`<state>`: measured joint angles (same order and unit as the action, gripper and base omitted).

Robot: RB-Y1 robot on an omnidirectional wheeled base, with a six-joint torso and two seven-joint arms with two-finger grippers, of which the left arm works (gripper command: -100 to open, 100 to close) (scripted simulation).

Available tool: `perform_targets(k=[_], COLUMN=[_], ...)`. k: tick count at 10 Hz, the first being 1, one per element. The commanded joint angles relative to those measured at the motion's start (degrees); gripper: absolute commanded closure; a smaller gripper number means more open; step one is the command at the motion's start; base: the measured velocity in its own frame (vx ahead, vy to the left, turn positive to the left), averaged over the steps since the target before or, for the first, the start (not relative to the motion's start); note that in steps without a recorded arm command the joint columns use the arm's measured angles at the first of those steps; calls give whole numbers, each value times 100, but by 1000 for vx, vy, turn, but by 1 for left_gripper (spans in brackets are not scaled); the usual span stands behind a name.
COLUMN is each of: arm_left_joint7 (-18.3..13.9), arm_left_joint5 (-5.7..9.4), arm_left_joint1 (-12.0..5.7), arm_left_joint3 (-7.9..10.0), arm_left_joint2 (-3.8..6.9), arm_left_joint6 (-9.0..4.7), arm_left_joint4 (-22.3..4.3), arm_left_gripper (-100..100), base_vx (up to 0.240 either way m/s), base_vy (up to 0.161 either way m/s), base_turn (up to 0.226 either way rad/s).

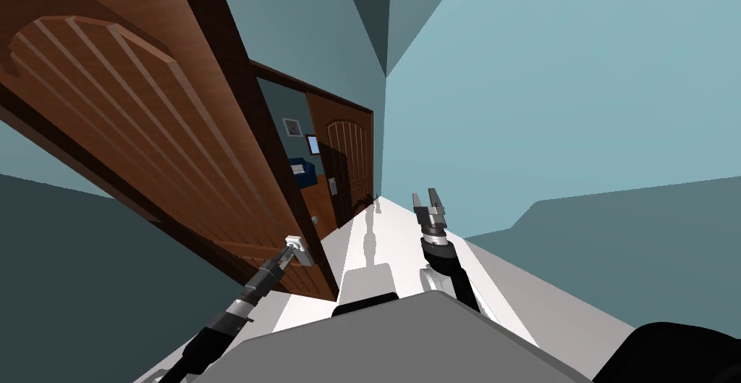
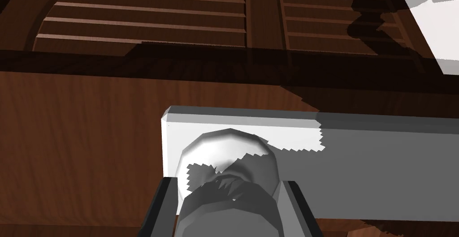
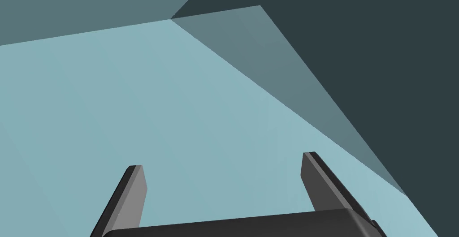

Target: Pull the door open

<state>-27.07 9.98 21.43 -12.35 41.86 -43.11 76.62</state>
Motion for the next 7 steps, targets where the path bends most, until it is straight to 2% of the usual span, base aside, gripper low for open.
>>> perform_targets(k=[1, 7], arm_left_joint7=[-30, -156], arm_left_joint5=[0, 7], arm_left_joint1=[2, 39], arm_left_joint3=[-16, -92], arm_left_joint2=[47, 255], arm_left_joint6=[-91, -447], arm_left_joint4=[-37, -203], arm_left_gripper=[100, 100], base_vx=[-182, -174], base_vy=[101, 90], base_turn=[-163, -117])
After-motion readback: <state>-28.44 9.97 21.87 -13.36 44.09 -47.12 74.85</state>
